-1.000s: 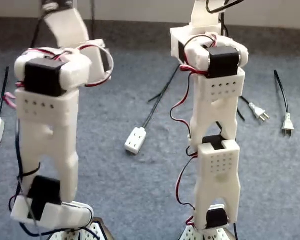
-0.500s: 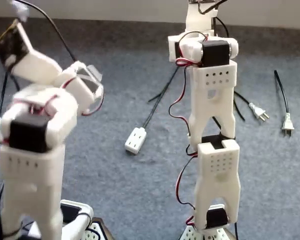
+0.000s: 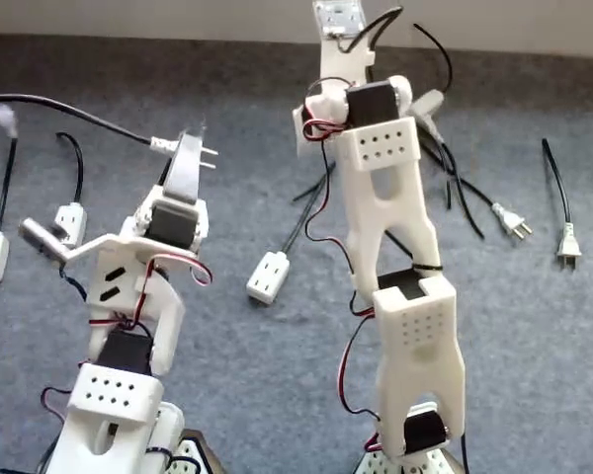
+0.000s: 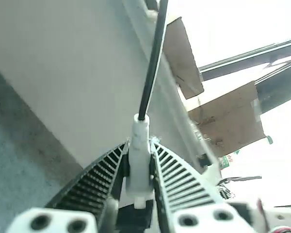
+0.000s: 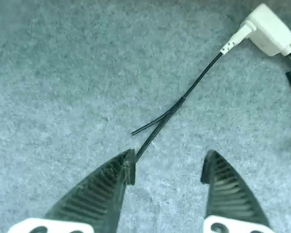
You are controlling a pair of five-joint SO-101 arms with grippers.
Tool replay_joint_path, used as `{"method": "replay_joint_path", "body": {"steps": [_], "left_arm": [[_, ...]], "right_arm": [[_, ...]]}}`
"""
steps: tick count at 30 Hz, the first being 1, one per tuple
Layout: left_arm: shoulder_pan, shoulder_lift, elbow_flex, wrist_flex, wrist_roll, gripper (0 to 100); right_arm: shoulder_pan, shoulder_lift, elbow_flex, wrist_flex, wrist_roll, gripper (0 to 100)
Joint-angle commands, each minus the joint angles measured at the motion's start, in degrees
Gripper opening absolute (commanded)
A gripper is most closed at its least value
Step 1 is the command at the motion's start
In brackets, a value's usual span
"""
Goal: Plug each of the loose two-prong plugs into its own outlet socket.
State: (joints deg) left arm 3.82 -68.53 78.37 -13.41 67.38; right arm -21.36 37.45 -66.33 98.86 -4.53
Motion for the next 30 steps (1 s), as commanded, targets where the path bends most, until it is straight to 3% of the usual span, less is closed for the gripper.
{"method": "replay_joint_path", "body": {"steps": [1, 7, 14, 30], "left_arm": [[-0.4, 1.5, 0.3, -5.1, 0.8, 1], [1.0, 3.6, 1.7, -10.4, 0.9, 1], [4.4, 3.4, 5.1, -19.3, 0.7, 1], [7.0, 3.5, 6.3, -19.6, 0.8, 1]], "right_arm": [[-1.6, -3.6, 2.9, 2.3, -0.7, 19.5], [-6.6, -3.6, 4.7, 2.3, -0.4, 19.2], [-7.1, -3.4, 4.9, 2.3, -0.7, 19.2], [-13.4, -3.3, 7.7, 2.2, -4.2, 19.2]]}}
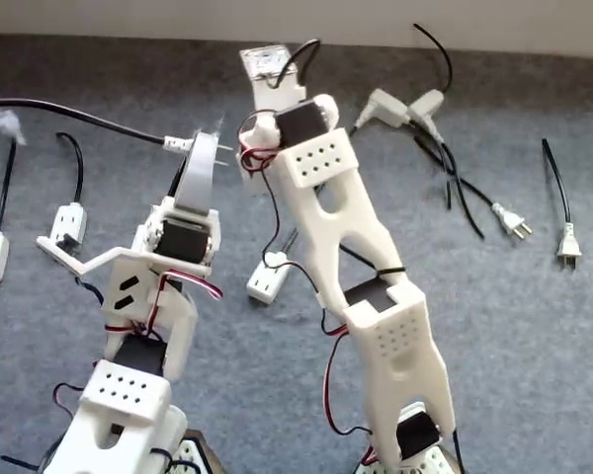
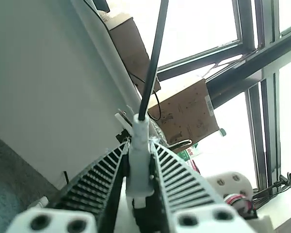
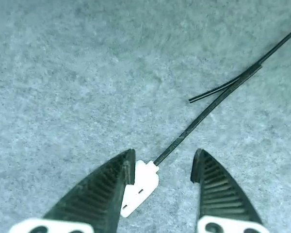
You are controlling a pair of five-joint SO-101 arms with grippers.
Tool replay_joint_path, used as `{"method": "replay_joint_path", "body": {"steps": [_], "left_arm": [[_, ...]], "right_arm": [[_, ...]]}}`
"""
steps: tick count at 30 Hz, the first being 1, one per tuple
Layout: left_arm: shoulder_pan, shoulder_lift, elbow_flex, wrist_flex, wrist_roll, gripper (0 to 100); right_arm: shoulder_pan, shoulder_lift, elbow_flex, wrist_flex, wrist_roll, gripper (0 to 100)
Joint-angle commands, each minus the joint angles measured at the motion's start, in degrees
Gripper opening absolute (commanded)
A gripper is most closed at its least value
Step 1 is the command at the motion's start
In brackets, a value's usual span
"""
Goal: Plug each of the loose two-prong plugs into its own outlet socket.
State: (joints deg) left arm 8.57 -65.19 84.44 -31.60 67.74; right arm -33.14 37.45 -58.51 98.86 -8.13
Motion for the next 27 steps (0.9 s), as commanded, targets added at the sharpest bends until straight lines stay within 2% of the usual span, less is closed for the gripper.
{"method": "replay_joint_path", "body": {"steps": [1, 5, 11, 14, 19, 21, 27], "left_arm": [[2.8, 0.1, 0.4, -1.4, 0.4, 1], [2.2, 0.2, 0.1, -1.4, 0.4, 1], [-2.1, 0.6, -1.6, -1.2, 0.6, 1], [-4.4, 0.6, -1.7, -1.1, 4.2, 1], [-8.4, 0.7, -2.3, -1.0, 7.2, 1], [-8.2, 0.7, -2.7, 1.1, 7.3, 1], [-6.3, 0.7, -3.6, 4.7, 7.4, 1]], "right_arm": [[-1.6, -3.3, -0.1, 2.2, -0.6, 19.2], [-0.6, -3.5, 0.6, 2.3, -0.7, 19.2], [0.0, -3.9, 8.1, 2.3, -0.7, 19.0], [0.0, -6.4, 10.0, 2.3, -0.7, 18.2], [3.6, -13.8, 12.9, 2.3, -0.7, 1.9], [4.1, -15.9, 14.8, 2.3, -0.7, 0.9], [-3.7, -20.8, 20.5, 2.2, -0.4, 1.5]]}}
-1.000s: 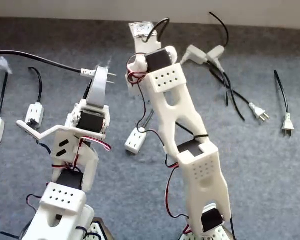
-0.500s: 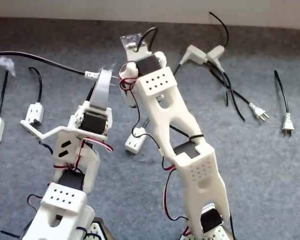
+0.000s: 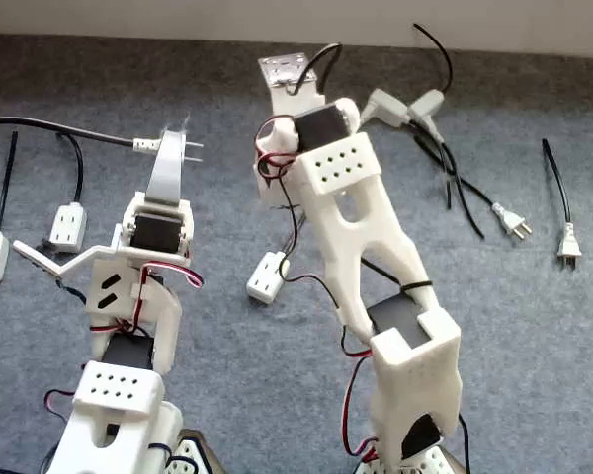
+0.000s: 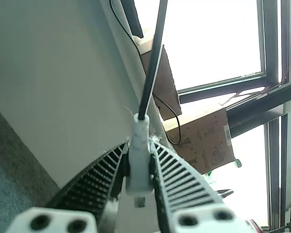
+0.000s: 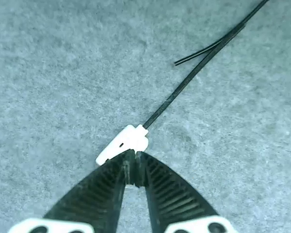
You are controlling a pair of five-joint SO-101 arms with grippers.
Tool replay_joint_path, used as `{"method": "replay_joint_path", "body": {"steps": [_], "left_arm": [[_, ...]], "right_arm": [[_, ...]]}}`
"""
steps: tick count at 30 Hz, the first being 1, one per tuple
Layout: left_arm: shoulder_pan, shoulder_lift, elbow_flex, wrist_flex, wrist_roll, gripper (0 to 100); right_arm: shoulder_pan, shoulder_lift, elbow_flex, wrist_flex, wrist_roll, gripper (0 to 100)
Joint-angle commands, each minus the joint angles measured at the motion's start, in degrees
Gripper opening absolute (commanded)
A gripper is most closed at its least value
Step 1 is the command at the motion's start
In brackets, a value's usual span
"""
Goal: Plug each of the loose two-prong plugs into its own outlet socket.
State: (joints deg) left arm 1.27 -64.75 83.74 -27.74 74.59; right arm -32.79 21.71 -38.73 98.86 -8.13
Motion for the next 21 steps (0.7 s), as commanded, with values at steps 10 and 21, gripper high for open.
{"method": "replay_joint_path", "body": {"steps": [10, 21], "left_arm": [[4.9, 0.2, -2.2, 1.1, 0.3, 1], [6.7, 0.0, -1.3, 1.0, 0.2, 1]], "right_arm": [[-7.3, -7.8, 2.2, -1.9, -0.3, 0.9], [-5.7, -7.6, 2.3, -7.4, -0.3, 0.8]]}}
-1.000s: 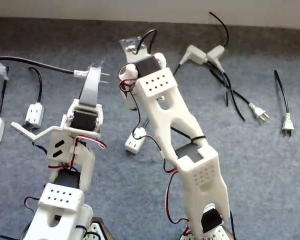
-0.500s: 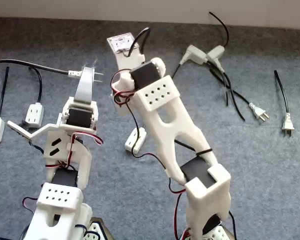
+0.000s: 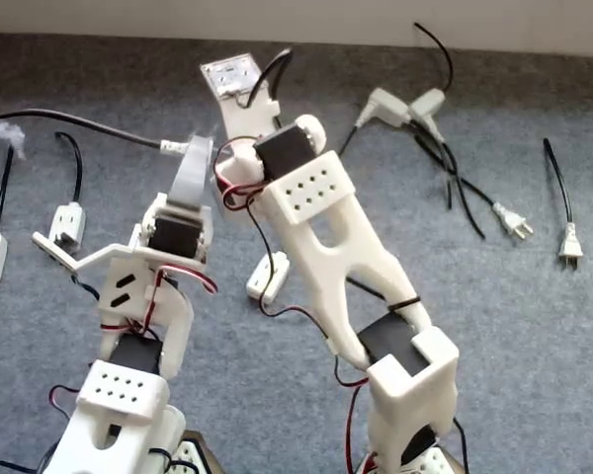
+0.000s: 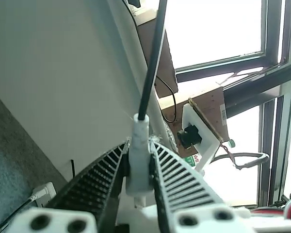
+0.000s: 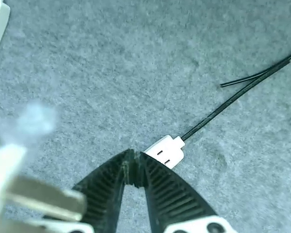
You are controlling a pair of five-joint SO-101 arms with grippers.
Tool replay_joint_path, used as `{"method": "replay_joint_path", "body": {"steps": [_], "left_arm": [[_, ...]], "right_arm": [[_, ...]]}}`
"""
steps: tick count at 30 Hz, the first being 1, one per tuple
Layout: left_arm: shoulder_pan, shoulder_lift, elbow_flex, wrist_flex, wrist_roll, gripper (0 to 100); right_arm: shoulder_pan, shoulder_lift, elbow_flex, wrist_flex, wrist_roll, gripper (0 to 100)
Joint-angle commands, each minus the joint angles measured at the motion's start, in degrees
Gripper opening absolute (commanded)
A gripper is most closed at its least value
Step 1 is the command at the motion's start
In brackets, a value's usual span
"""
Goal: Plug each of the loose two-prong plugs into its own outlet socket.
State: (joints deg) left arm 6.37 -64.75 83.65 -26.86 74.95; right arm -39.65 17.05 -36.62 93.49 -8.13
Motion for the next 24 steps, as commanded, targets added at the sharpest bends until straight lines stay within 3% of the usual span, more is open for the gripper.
{"method": "replay_joint_path", "body": {"steps": [1, 10, 24], "left_arm": [[2.0, -0.3, -0.7, 0.1, -0.2, 1], [7.3, -0.4, 0.8, 0.1, -0.2, 1], [10.0, -0.4, 1.7, 0.2, -0.2, 1]], "right_arm": [[2.0, -2.9, 0.2, -2.7, -0.2, 0.8], [8.9, -2.9, 0.2, -7.0, 3.3, 0.8], [8.7, -2.9, 0.1, -8.5, 3.3, 0.8]]}}
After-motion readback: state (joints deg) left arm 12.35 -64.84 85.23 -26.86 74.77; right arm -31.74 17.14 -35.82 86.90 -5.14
